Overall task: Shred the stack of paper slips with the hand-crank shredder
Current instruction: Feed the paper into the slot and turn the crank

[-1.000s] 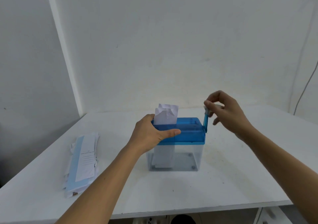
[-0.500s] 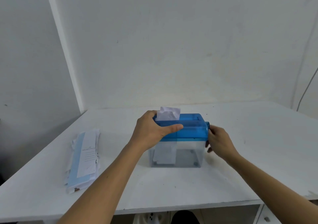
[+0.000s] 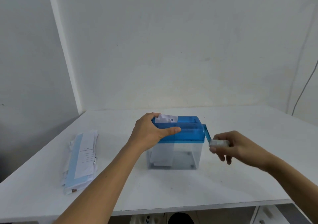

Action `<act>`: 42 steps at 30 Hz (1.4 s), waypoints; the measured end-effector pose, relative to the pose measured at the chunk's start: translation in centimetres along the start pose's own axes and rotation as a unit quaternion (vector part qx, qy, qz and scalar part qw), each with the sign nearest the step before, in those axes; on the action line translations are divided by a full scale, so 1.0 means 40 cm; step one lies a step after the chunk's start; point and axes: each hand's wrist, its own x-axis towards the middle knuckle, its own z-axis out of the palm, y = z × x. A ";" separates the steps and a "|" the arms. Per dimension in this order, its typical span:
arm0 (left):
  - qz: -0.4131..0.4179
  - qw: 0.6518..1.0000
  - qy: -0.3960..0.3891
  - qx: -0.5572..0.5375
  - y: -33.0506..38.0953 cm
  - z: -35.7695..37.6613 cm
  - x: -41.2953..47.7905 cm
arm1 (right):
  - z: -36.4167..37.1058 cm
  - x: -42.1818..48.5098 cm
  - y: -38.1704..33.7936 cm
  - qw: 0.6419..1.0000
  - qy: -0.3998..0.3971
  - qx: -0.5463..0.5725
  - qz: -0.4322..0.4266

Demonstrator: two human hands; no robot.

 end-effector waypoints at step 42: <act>0.013 1.000 0.005 0.021 0.009 0.004 -0.006 | 0.036 0.277 0.033 0.929 0.283 0.231 0.067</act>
